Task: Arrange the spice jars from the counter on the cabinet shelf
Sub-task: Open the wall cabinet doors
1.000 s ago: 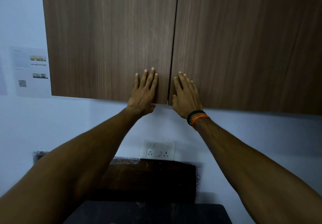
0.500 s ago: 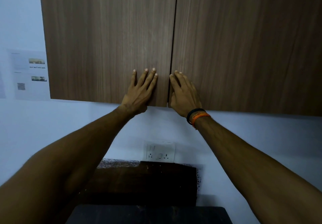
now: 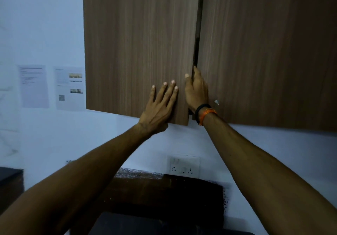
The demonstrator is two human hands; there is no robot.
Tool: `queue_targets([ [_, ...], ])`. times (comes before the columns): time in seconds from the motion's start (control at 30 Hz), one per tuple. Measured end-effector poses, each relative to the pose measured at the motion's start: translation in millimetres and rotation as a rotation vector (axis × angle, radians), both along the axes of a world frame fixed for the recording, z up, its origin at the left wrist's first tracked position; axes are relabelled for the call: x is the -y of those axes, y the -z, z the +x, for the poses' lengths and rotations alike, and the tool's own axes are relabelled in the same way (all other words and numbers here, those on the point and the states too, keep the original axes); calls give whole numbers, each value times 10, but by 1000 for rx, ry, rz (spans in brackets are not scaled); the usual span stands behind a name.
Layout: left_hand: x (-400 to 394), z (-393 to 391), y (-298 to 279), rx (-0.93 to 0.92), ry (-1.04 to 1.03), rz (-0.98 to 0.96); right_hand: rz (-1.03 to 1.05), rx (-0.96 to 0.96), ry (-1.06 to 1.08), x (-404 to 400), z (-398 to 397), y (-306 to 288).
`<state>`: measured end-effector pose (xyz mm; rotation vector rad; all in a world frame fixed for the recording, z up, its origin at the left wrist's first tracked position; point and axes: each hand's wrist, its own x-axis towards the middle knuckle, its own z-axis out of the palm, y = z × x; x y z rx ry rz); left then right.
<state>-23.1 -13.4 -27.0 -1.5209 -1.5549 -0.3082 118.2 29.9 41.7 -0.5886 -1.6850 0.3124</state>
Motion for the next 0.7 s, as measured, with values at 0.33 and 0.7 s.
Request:
queue_targets([
  [0.33, 673, 359, 32, 365, 334, 117, 63, -217, -99, 556, -41, 75],
  [0.7, 1638, 406, 57, 483, 331, 200, 197, -281, -404, 1258, -169, 8],
])
